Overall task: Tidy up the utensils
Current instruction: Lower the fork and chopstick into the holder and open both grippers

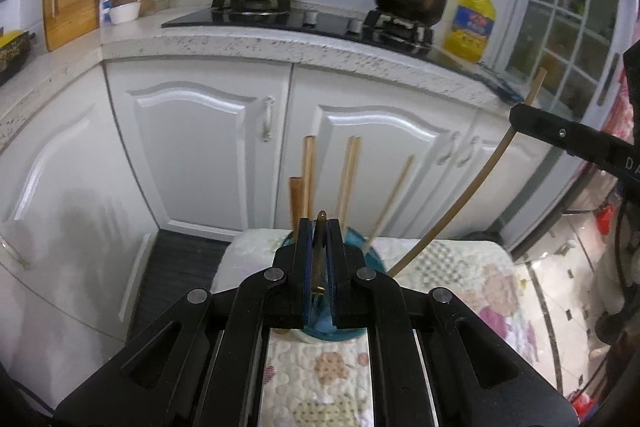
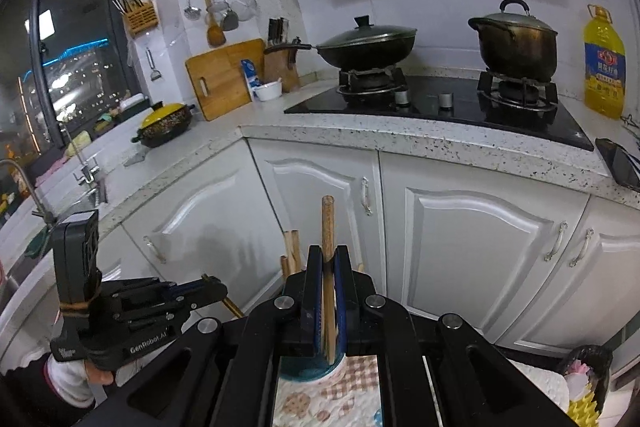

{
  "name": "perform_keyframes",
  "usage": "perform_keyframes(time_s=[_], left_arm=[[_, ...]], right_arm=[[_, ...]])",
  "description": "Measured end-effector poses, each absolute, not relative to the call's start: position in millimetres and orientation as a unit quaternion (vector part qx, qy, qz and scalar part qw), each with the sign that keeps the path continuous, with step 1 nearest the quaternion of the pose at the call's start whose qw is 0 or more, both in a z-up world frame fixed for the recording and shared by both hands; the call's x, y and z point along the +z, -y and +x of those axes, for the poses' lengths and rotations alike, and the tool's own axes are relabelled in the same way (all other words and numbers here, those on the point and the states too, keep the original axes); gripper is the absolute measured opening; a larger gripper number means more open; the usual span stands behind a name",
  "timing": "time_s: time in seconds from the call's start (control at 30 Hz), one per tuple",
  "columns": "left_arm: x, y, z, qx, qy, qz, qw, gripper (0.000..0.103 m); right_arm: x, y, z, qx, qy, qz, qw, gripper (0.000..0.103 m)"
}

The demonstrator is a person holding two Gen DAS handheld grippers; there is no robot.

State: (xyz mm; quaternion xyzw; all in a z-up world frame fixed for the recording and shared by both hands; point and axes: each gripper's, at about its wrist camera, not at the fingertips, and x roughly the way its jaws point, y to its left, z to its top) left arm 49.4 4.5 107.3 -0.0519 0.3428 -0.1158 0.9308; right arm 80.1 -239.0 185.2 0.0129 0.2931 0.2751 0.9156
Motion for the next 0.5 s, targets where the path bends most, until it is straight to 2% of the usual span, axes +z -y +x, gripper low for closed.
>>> perform_keyframes(time_s=[0.5], left_arm=[[52.9, 1.4, 77.5, -0.101, -0.394, -0.057, 0.912, 0.005]], right_arm=[[117.7, 230.7, 127.6, 0.284, -0.363, 0.053, 0.886, 0.005]])
